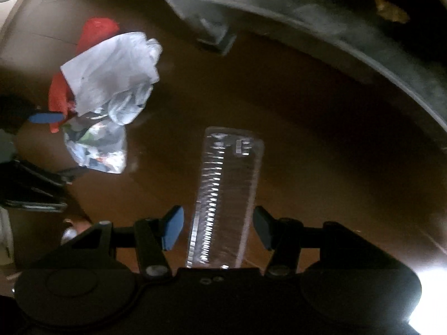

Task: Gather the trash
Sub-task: 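Grasp the white plastic bag with the left tool while the right tool grasps the clear plastic tray, then lift the bag and tray over the teal wastebasket and open both tools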

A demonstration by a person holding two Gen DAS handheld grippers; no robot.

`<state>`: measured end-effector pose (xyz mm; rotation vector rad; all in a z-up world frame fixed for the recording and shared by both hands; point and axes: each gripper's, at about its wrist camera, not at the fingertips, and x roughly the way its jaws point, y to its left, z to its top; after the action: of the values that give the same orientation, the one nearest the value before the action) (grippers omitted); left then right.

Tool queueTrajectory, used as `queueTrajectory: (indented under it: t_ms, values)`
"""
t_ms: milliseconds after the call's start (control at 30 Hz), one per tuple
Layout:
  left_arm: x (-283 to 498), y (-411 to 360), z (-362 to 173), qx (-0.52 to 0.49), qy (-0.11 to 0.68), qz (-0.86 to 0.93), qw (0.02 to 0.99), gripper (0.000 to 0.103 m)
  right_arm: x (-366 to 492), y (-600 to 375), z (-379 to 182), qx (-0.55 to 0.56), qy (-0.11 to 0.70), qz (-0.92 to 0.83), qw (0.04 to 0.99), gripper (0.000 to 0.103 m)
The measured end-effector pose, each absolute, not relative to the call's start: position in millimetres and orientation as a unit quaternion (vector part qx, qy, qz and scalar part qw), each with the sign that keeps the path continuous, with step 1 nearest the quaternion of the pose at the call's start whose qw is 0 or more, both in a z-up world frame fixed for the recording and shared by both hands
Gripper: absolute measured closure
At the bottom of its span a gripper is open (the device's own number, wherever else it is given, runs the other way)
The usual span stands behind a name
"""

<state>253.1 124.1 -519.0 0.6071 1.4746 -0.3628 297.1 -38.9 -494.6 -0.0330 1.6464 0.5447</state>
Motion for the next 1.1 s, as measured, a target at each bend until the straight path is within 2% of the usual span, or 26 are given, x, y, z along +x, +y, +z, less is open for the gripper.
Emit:
queueTrajectory:
  t_ms: [267, 533, 700, 833, 867, 900, 933, 967, 1100]
  values:
    - [251, 125, -553, 0.261, 0.676, -0.158, 0.671, 0.02, 298, -21, -512, -0.038, 0.717, 0.201, 0.666, 0.048]
    - [255, 118, -558, 0.235, 0.671, -0.159, 0.685, 0.024, 292, -11, -522, -0.05, 0.723, 0.207, 0.657, 0.049]
    - [254, 122, -555, 0.206, 0.673, -0.162, 0.692, 0.04, 294, -5, -529, -0.061, 0.726, 0.209, 0.652, 0.052]
    - [253, 125, -552, 0.185, 0.67, -0.143, 0.705, 0.062, 296, -1, -532, -0.076, 0.724, 0.213, 0.652, 0.054]
    - [254, 126, -552, 0.18, 0.67, -0.138, 0.707, 0.064, 296, -1, -532, -0.078, 0.722, 0.215, 0.652, 0.058]
    - [256, 127, -551, 0.175, 0.67, -0.133, 0.709, 0.067, 297, -1, -532, -0.083, 0.72, 0.217, 0.654, 0.066]
    - [258, 129, -550, 0.169, 0.671, -0.129, 0.71, 0.069, 297, 0, -533, -0.085, 0.722, 0.217, 0.651, 0.098]
    - [262, 128, -544, 0.166, 0.671, -0.126, 0.711, 0.07, 297, -1, -533, -0.083, 0.725, 0.215, 0.649, 0.096]
    - [270, 129, -535, 0.147, 0.675, -0.119, 0.713, 0.079, 294, 0, -525, -0.095, 0.717, 0.221, 0.654, 0.101]
